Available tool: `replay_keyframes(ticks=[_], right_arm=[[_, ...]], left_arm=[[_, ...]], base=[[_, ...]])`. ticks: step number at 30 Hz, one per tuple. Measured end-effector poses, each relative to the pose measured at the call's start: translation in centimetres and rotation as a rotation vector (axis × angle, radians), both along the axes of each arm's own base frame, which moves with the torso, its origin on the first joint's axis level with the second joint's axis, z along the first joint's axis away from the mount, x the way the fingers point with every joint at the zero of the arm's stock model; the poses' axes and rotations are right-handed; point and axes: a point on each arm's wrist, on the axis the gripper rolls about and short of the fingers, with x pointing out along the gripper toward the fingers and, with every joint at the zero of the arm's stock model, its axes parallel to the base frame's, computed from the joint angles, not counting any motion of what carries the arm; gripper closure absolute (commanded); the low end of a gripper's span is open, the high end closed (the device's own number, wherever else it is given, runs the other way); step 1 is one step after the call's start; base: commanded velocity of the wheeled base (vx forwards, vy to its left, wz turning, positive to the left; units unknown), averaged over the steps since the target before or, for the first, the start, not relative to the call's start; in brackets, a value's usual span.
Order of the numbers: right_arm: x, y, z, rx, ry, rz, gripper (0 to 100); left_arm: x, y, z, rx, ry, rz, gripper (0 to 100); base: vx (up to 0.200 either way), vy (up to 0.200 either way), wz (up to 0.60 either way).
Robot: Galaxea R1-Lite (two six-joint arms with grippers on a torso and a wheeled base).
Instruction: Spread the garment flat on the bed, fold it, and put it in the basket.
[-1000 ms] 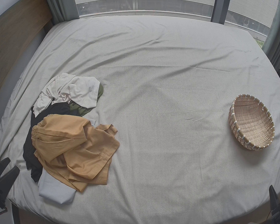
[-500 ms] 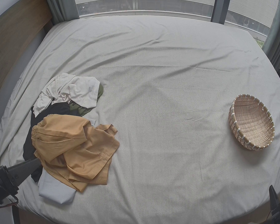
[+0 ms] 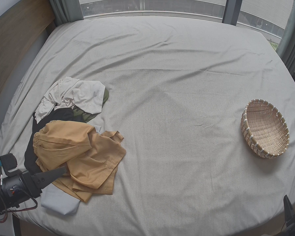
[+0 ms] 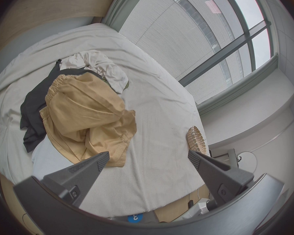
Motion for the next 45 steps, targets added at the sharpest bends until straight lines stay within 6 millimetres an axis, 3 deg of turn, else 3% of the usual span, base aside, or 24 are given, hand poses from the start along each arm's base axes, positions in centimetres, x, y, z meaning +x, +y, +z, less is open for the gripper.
replay_keyframes(ticks=[24, 45], right_arm=[[0.0, 0.0, 0.0, 0.0, 0.0, 0.0, 0], [0.0, 0.0, 0.0, 0.0, 0.0, 0.0, 0]], left_arm=[[4.3, -1.1, -5.5, 0.049, 0.221, -0.028, 0], [7.4, -2.2, -11.3, 0.073, 0.253, -0.04, 0]], base=[[0.0, 0.0, 0.0], [0.0, 0.0, 0.0]])
